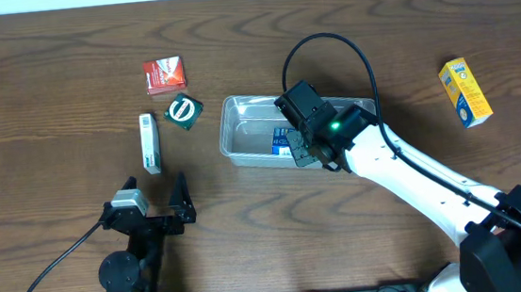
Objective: Pack container
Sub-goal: 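Lay the blue box flat inside the container with the right gripper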
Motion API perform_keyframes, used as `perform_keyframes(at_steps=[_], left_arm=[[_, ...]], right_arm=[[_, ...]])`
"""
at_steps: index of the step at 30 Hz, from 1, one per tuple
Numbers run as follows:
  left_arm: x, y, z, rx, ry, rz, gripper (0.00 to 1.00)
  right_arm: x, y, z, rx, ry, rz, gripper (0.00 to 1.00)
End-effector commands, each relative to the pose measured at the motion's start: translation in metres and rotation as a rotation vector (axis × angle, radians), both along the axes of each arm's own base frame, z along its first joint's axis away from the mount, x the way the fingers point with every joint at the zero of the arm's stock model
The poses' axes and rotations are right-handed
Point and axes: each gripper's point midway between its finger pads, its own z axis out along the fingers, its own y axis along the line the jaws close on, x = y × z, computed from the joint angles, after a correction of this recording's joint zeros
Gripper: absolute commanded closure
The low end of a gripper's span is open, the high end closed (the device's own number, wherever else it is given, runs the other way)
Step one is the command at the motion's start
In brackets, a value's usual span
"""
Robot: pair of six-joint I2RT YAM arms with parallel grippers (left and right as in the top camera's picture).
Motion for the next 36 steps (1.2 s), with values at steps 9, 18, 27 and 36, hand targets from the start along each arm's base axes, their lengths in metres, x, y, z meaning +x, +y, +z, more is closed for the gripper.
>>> perform_keyframes(at_steps=[9, 18, 27, 36], left_arm=[[0.0, 0.0, -0.017, 0.007, 0.048, -0.003, 0.02], [0.0, 0.0, -0.017, 0.007, 0.048, -0.003, 0.02], [0.0, 0.0, -0.017, 0.007, 0.048, -0.003, 0.02], [0.0, 0.0, -0.017, 0.007, 0.048, -0.003, 0.02]], right_arm=[[0.007, 0.005, 0.008, -0.001, -0.032, 0.035, 0.94], [-0.008, -0.001, 0.001, -0.022, 0.036, 0.045, 0.95], [-0.012, -0.004, -0.006, -0.03, 0.051, 0.042, 0.94], [-0.018, -0.008, -0.024, -0.045, 0.072, 0.038, 0.93]])
